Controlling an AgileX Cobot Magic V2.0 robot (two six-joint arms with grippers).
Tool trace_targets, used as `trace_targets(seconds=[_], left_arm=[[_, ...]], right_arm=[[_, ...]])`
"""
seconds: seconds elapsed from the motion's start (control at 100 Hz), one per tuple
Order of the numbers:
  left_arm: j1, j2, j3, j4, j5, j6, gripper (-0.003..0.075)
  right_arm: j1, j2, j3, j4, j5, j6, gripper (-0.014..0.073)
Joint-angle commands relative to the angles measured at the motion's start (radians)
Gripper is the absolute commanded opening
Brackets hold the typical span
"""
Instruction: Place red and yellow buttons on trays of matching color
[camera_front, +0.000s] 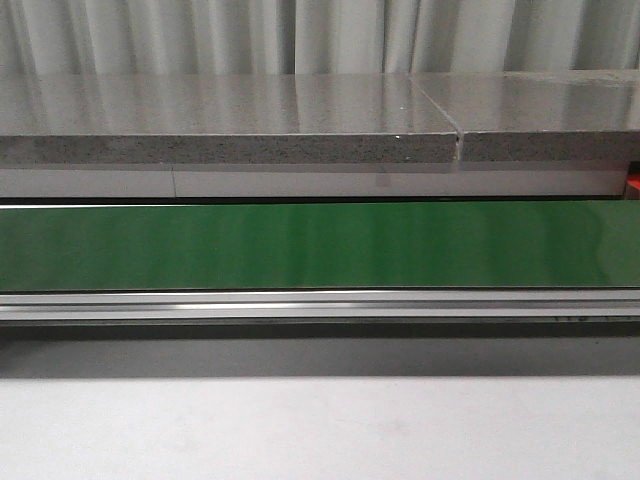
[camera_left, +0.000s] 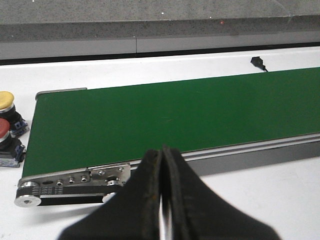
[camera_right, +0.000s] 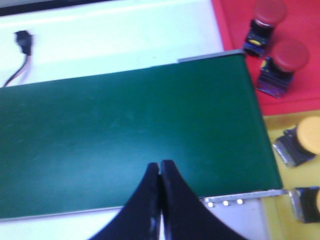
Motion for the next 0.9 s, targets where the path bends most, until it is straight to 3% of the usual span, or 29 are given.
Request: trace_targets(seconds=[0.0,0.22,0.59,0.89], left_arm=[[-0.007,0.009,-0.025,-0.009,-0.073,-0.011,-0.0021],[-0.007,0.009,-0.025,-0.009,-0.073,-0.011,-0.0021],[-0.007,0.009,-0.025,-0.009,-0.073,-0.011,-0.0021],[-0.007,0.009,-0.025,-0.002,-0.132,-0.011,-0.0021]], right_arm=[[0.063,-0.061,-0.017,-0.023,-0.036,-0.009,-0.0067],[0.144,-0.26,0.102,-0.028,-0.083,-0.009,-0.0067],[0.149,-0.627,0.275,-0.028,-0.075,-0.009,-0.0067],[0.149,-0.698,0.288,-0.028,-0.074,-0.009,-0.0067]])
